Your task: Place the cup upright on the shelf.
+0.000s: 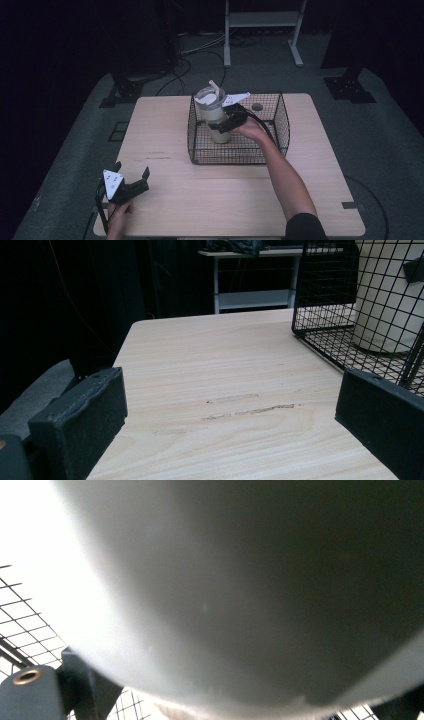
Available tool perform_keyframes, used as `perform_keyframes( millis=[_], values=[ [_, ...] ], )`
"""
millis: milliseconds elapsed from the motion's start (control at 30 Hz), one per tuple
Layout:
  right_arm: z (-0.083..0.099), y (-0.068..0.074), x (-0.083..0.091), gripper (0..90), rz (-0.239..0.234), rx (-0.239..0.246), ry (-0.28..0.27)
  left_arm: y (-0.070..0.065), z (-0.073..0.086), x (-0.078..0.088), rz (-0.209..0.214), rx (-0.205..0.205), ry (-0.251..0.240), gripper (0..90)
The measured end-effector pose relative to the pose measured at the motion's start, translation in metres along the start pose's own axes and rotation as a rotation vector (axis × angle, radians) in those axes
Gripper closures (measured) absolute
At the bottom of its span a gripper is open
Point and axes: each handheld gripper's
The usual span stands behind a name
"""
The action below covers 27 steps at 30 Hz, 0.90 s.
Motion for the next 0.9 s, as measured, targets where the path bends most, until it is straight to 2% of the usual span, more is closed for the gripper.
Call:
perform_keyframes(
  millis=[433,567,900],
  values=[
    [0.003,-0.003,0.008,8.2,0.008,-0.004,0.026,0.0,0.0,0.0,-0.002,-0.002,-0.001,0.0],
    [0.006,-0.005,0.011,8.5,0.021,-0.005,0.05,-0.001,0.0,0.0,-0.002,-0.006,0.0,0.0],
    [0.009,-0.008,0.02,8.6,0.028,-0.016,0.049,-0.001,0.0,-0.001,-0.007,-0.002,0.003,0.0]
  ],
)
Point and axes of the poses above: each handheld gripper's, and its own axes: x roughly backward along the jaws, z roughly out of its underside, y roughly to its left, and after that the axes turned 8 degrees about y, right-handed
